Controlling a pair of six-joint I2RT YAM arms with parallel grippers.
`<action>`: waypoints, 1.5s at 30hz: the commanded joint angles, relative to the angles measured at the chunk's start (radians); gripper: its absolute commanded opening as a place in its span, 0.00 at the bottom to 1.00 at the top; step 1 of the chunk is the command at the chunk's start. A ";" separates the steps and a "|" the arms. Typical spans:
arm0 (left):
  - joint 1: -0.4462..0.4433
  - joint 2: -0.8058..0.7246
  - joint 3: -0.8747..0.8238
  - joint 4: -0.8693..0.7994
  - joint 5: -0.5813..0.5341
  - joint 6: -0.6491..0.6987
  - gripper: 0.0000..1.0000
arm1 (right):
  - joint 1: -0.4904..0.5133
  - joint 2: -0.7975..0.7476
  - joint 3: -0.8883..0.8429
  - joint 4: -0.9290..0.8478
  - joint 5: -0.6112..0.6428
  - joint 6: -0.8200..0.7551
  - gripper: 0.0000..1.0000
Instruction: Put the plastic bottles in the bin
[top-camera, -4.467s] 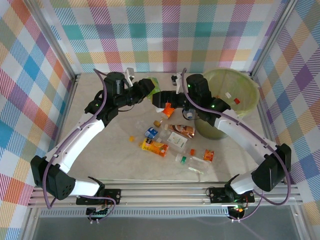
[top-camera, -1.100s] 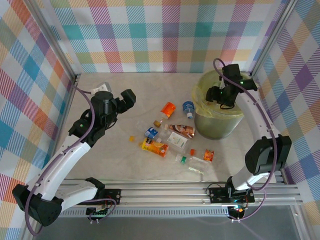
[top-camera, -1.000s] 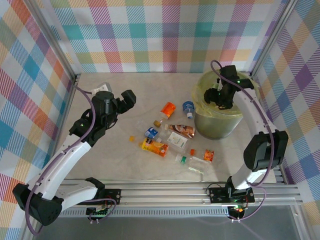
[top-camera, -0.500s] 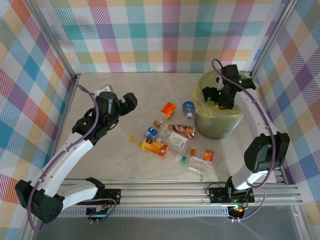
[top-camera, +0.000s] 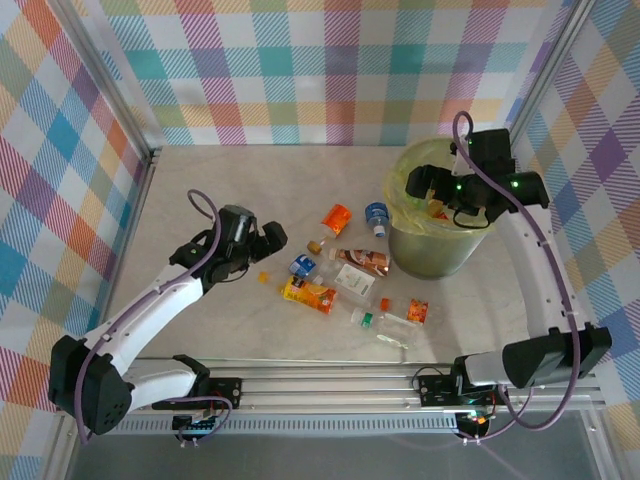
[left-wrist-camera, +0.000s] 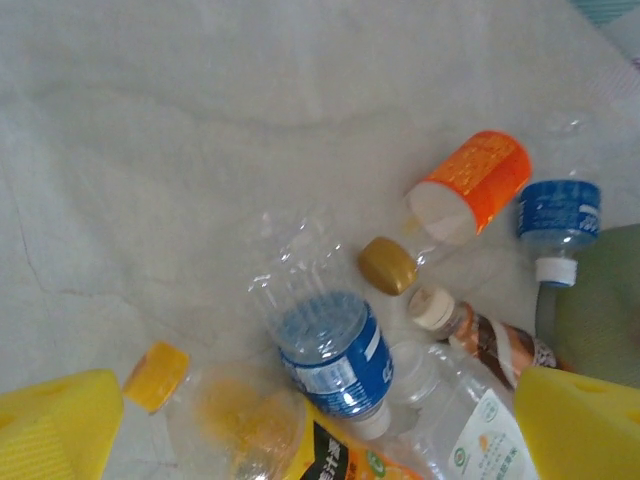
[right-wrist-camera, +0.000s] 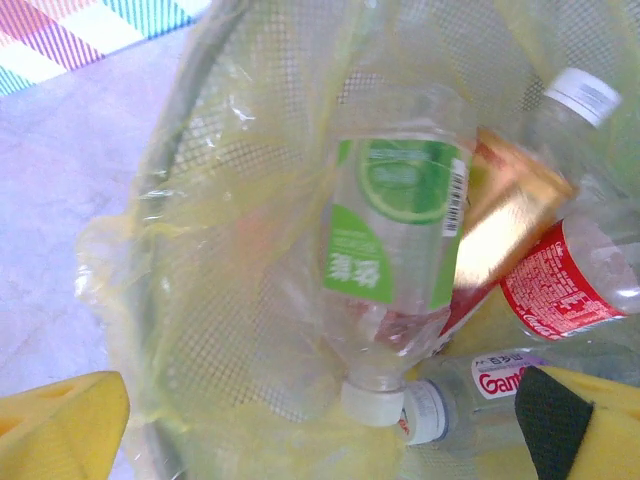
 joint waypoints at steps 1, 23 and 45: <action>-0.041 0.004 -0.027 -0.030 0.035 -0.072 1.00 | -0.006 -0.055 -0.029 -0.016 0.000 0.020 1.00; -0.055 0.192 0.071 0.071 -0.006 -0.075 1.00 | -0.006 -0.297 -0.222 0.031 0.010 0.078 1.00; 0.058 0.522 0.197 0.179 0.113 -0.110 1.00 | -0.006 -0.385 -0.319 0.127 0.012 0.114 1.00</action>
